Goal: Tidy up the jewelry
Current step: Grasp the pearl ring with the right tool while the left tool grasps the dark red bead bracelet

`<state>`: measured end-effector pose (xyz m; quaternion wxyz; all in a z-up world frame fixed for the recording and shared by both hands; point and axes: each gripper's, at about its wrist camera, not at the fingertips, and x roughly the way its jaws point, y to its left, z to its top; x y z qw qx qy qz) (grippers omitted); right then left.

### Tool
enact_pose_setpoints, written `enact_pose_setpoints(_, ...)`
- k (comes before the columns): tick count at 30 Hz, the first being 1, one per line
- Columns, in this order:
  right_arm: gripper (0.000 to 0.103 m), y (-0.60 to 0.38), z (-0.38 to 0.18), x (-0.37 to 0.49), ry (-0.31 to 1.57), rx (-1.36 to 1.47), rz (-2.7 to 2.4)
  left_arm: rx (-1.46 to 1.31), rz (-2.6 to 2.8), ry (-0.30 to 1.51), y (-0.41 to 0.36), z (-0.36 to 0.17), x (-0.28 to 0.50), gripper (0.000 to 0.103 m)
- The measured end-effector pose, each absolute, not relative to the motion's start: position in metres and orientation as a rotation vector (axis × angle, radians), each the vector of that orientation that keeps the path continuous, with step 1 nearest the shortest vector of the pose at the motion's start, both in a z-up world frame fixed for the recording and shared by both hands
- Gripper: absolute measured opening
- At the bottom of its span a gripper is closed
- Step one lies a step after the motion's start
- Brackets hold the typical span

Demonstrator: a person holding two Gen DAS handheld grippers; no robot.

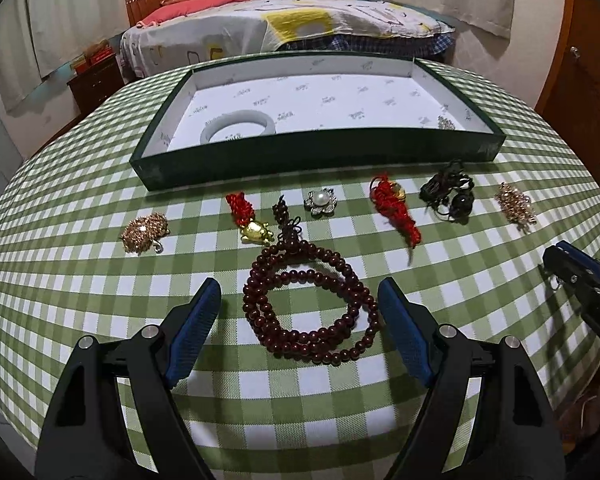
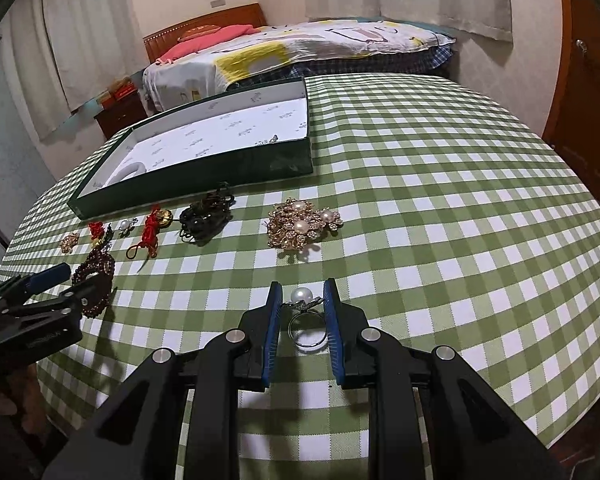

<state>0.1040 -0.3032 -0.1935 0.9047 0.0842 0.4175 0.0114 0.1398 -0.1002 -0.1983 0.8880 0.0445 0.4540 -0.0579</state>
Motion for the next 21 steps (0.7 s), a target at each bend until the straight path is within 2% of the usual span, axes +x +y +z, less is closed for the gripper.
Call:
enact_pose_setpoints(4, 0.022, -0.3022, -0.1955, 0.1053, 0.869, 0.171, 0.023, 0.092, -0.118, 0.945, -0.0988, -0.2019, 0.1415, 0.082)
enact_pose_setpoints(7, 0.022, -0.301, -0.1964, 0.1062, 0.871, 0.168, 0.023, 0.085, -0.123, 0.95, -0.0964, -0.2021, 0.1419, 0.081)
enact_pose_setpoints(19, 0.022, -0.2983, -0.1975, 0.1064, 0.874, 0.153, 0.021, 0.105, -0.244, 0.915, -0.105, -0.1986, 0.133, 0.022)
enact_pose_setpoints(21, 0.022, -0.2979, -0.1976, 0.1065, 0.874, 0.151, 0.02, 0.11, -0.244, 0.913, -0.1053, -0.1986, 0.1333, 0.019)
